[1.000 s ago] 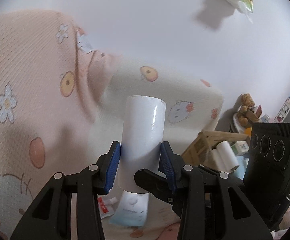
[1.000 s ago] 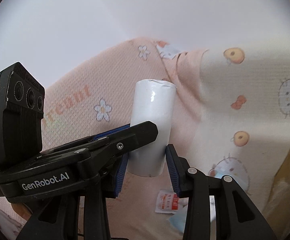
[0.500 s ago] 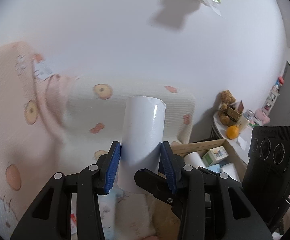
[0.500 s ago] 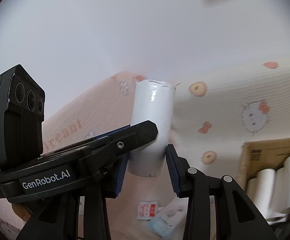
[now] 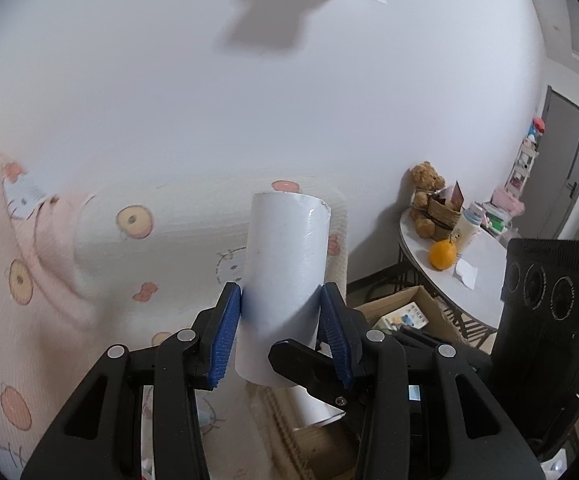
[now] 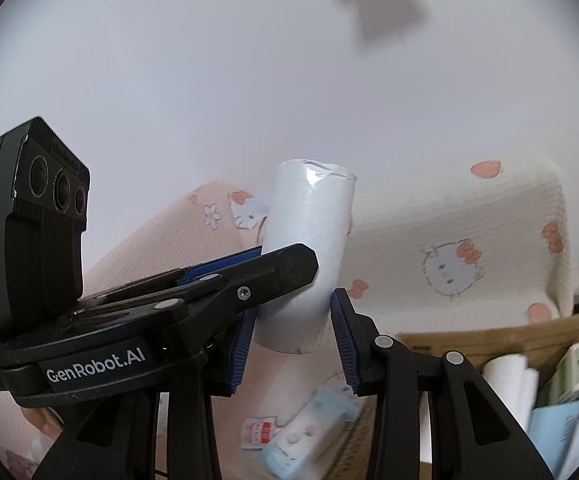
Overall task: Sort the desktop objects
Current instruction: 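Lift both held white rolls and carry them over the cardboard box, then lower both rolls beside the other rolls in the box and open both grippers, then move both open grippers to the blue-and-white packets on the blanket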
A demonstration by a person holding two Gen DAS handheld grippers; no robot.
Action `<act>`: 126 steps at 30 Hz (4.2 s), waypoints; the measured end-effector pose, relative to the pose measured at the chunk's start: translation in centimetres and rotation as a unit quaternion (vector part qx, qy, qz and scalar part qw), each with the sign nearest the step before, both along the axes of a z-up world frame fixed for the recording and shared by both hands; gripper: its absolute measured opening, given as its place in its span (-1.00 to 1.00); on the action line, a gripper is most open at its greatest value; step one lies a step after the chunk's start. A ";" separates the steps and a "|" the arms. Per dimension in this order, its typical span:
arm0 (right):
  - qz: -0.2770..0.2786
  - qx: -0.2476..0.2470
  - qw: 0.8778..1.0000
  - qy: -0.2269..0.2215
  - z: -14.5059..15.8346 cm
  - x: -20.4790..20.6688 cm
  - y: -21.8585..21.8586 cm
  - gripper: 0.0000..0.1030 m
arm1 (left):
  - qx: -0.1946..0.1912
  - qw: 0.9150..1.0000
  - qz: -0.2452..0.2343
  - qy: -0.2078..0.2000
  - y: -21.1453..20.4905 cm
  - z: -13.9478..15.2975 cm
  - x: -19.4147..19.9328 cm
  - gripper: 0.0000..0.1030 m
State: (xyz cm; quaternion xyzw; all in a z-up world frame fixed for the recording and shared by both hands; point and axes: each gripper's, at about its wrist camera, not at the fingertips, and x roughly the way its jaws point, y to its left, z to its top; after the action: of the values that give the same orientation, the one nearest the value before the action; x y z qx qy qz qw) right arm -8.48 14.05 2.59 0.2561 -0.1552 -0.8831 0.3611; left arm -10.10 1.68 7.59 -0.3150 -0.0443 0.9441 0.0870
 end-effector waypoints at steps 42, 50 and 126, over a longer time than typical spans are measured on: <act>0.052 0.189 0.958 -0.210 -9.7 -4.7 5.4 -0.30 | 0.039 0.959 0.009 -0.281 6.8 -13.0 -7.4 -0.15; 0.061 0.217 0.952 -0.205 -10.4 -4.9 4.9 -0.30 | 0.076 0.942 0.020 -0.325 6.1 -15.0 -8.0 -0.16; 0.002 0.284 0.955 -0.083 -1.2 4.8 -3.7 -0.30 | 0.044 0.998 0.035 -0.018 -5.9 -5.7 6.9 -0.54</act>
State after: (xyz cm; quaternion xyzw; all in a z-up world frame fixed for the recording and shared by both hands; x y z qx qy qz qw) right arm -3.67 10.34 1.39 0.4206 0.0734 -0.8658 0.2610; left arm -3.23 -4.27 1.91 -0.3265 -0.0980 0.9377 0.0667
